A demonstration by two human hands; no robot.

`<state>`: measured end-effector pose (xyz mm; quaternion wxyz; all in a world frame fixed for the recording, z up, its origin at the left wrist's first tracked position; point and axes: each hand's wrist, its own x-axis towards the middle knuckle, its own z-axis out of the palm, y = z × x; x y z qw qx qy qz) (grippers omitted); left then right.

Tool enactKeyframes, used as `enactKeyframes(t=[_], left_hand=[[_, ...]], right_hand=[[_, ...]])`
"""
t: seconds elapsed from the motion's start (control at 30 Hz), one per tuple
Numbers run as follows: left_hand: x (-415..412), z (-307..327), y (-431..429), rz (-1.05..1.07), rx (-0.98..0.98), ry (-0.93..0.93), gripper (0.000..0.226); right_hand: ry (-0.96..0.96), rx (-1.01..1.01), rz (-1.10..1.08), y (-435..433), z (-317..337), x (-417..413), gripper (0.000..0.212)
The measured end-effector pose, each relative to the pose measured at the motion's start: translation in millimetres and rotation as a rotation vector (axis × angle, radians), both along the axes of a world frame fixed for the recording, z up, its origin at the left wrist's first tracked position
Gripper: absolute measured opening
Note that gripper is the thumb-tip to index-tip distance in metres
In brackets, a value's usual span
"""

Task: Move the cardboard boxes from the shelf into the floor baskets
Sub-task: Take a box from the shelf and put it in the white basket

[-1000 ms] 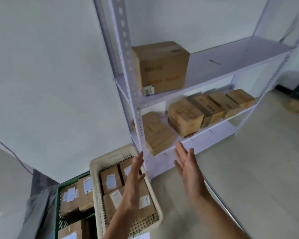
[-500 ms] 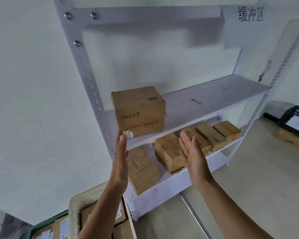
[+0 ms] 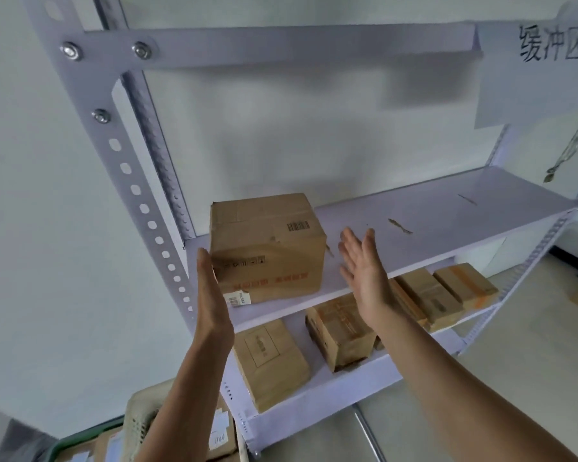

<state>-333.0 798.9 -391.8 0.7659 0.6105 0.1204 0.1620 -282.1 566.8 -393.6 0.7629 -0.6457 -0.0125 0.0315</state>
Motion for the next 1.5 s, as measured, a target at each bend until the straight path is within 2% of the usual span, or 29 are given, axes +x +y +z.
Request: enactKeyframes(t=[0.2, 0.33, 0.47, 0.6, 0.77, 1.13, 1.3, 1.4, 1.5], left_hand=[[30, 12, 10, 0.07, -0.048, 0.124, 0.072], [31, 14, 10, 0.049, -0.054, 0.182, 0.091], [31, 16, 2, 0.065, -0.072, 0.164, 0.095], [35, 24, -11, 0.05, -0.066, 0.083, 0.092], [37, 21, -17, 0.044, -0.04, 0.076, 0.082], [14, -20, -30, 0.054, -0.049, 0.122, 0.075], [16, -12, -27, -0.022, 0.017, 0.223, 0.087], [18, 0, -26, -0.043, 0.044, 0.238, 0.095], [21, 9, -24, -0.045, 0.036, 0.192, 0.09]], right_hand=[[0.152, 0.02, 0.221, 3, 12, 55, 0.104], [0.152, -0.008, 0.363, 0, 8, 79, 0.086], [0.121, 0.024, 0.342, -10, 5, 90, 0.088], [0.001, 0.093, 0.324, -21, 11, 94, 0.07], [-0.017, 0.251, 0.256, -30, 5, 99, 0.074], [0.07, 0.231, 0.154, -37, -29, 74, 0.088], [0.177, 0.115, 0.164, -36, -19, 74, 0.103], [0.193, 0.083, 0.156, -34, -10, 78, 0.097], [0.181, 0.12, 0.147, -33, -2, 80, 0.087]])
